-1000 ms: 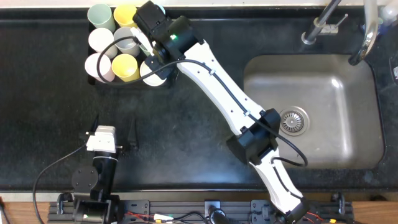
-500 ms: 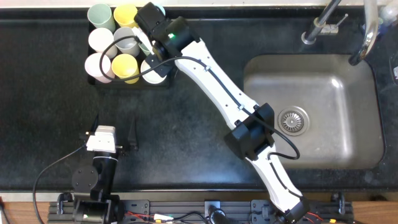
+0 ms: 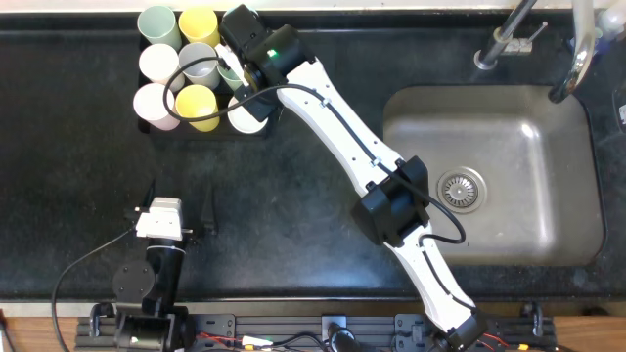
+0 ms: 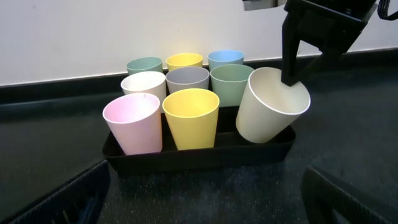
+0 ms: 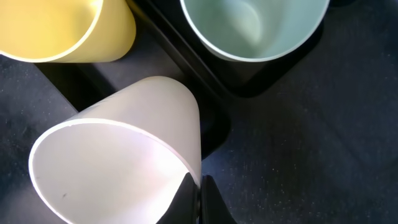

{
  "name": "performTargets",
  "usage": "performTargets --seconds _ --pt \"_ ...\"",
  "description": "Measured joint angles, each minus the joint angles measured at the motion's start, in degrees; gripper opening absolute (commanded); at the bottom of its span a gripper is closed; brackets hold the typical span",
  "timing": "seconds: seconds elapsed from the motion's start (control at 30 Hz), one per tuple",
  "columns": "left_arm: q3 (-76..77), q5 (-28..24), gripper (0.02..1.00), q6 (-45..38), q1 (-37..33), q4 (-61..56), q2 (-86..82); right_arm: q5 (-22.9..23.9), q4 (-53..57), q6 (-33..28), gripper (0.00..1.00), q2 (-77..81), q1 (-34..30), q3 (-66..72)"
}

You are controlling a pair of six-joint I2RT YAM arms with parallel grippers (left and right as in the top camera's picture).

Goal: Store Cups

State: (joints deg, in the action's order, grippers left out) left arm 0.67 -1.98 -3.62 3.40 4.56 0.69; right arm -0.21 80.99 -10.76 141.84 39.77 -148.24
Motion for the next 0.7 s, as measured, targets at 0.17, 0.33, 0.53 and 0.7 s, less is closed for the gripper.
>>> performTargets --seconds 0.17,0.33,0.53,0.7 --pt "0.0 0.0 0.998 0.02 0.0 0.0 0.0 -0.46 0.04 -0.26 0.045 0.26 0.0 -0.02" --pt "0.0 0.0 0.998 0.0 0.0 0.0 0.0 -0.61 0.09 -0.59 0.042 0.39 0.0 0.0" --pt "0.0 0.0 0.998 0.02 0.0 0.0 0.0 -0.83 0.85 -1.11 0.045 1.64 0.0 0.0" --pt "0.0 0.0 0.998 0.02 0.0 0.0 0.0 -0.9 0.87 -1.25 0.231 2.45 -0.09 0.0"
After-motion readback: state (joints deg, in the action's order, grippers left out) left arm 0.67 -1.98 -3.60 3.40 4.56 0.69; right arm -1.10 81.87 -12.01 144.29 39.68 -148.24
